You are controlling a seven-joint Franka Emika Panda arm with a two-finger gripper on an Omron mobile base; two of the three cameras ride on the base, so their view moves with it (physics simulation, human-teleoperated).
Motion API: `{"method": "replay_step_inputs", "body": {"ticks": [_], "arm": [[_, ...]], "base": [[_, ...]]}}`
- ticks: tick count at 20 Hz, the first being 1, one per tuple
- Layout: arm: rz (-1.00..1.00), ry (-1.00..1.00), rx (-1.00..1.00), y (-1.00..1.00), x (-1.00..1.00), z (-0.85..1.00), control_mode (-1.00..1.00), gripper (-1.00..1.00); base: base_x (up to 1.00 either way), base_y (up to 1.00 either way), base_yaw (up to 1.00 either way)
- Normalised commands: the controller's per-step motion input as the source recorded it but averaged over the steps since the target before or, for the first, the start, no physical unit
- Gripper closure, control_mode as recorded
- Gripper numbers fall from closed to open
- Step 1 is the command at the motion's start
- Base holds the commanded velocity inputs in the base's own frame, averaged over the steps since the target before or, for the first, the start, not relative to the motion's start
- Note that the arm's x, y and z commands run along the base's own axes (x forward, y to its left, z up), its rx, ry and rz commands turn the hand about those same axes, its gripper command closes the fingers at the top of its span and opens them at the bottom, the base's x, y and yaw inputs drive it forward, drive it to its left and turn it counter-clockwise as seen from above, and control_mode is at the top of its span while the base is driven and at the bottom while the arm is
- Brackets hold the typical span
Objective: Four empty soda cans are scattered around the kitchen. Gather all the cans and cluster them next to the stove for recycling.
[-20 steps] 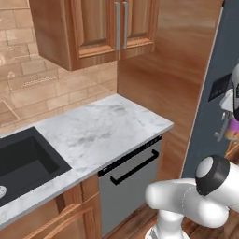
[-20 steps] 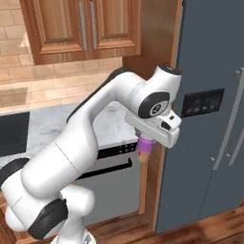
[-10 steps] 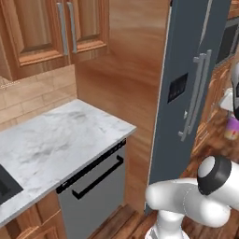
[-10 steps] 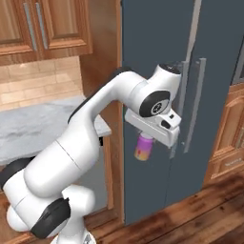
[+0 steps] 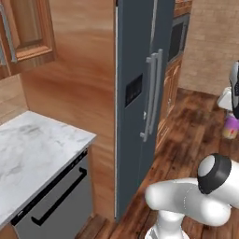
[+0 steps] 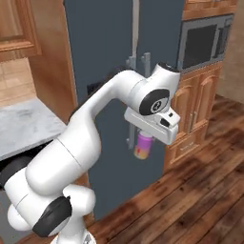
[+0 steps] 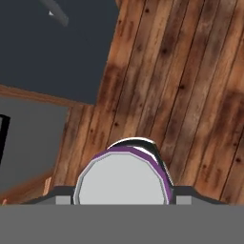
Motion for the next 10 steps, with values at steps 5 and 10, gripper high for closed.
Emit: {"method": "replay_step_inputs", "body": {"ticks": [5,10], "arm": [[0.0,0.0,0.0,0.0,0.0,0.0,1.0,1.0],[0.0,0.0,0.0,0.0,0.0,0.0,1.0,1.0]], "base": [[0.0,-0.61,-0.42],[0.0,-0.62,-0.43]]}}
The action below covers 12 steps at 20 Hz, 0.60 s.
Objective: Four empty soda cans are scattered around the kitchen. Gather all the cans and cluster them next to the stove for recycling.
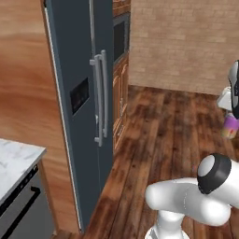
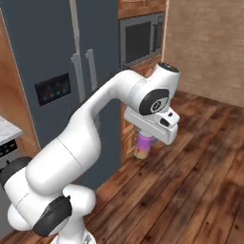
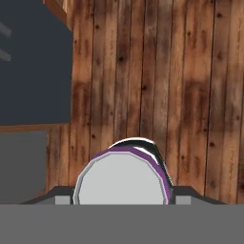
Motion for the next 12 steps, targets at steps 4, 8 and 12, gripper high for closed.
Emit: {"method": "replay_step_inputs", "body": {"ticks": [4,8,12], "arm": [[0.0,0.0,0.0,0.0,0.0,0.0,1.0,1.0],[0.0,0.0,0.0,0.0,0.0,0.0,1.0,1.0],[0.0,0.0,0.0,0.0,0.0,0.0,1.0,1.0]], "base": [[0.06,-0.49,-0.45],[0.12,-0.38,-0.43],[0.23,-0.24,-0.43]]}}
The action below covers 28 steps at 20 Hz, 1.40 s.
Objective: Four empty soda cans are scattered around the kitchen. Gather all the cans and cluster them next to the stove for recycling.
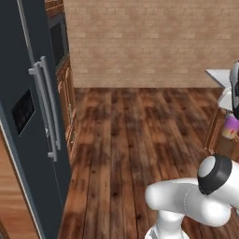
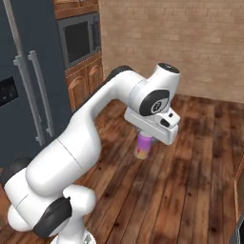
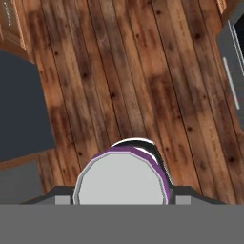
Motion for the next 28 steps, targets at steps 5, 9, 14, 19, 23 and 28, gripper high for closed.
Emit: {"method": "replay_step_inputs", "body": {"ticks": [5,9,14,19,23,28], "arm": [[0.0,0.0,0.0,0.0,0.0,0.0,1.0,1.0],[0.0,0.0,0.0,0.0,0.0,0.0,1.0,1.0],[0.0,0.0,0.0,0.0,0.0,0.0,1.0,1.0],[0.0,0.0,0.0,0.0,0.0,0.0,1.0,1.0],[0.0,0.0,0.0,0.0,0.0,0.0,1.0,1.0],[0.0,0.0,0.0,0.0,0.0,0.0,1.0,1.0]], "base": [[0.34,-0.04,-0.39],[0.34,0.0,-0.34],[0.31,0.26,-0.33],[0.48,0.3,-0.34],[0.4,0.46,-0.35],[0.41,0.54,-0.37]]}}
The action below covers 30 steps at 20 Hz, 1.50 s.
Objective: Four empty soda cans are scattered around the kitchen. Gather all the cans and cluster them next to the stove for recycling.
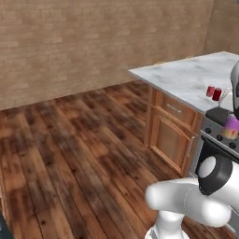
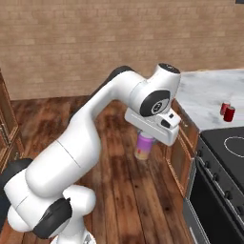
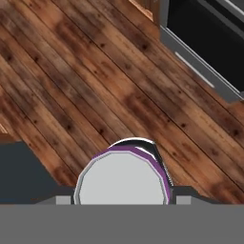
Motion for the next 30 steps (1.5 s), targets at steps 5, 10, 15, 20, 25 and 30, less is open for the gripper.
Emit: {"method": "replay_step_inputs", "body": {"ticks": [5,10,15,20,25,30], "arm": [[0.0,0.0,0.0,0.0,0.0,0.0,1.0,1.0],[0.0,0.0,0.0,0.0,0.0,0.0,1.0,1.0],[0.0,0.0,0.0,0.0,0.0,0.0,1.0,1.0],[0.0,0.0,0.0,0.0,0.0,0.0,1.0,1.0],[0.0,0.0,0.0,0.0,0.0,0.0,1.0,1.0],[0.0,0.0,0.0,0.0,0.0,0.0,1.0,1.0]], "base": [[0.41,0.67,-0.39],[0.47,0.76,-0.38],[0.48,0.84,-0.37],[0.55,0.76,-0.36],[0.44,0.33,-0.29],[0.39,0.02,-0.24]]}}
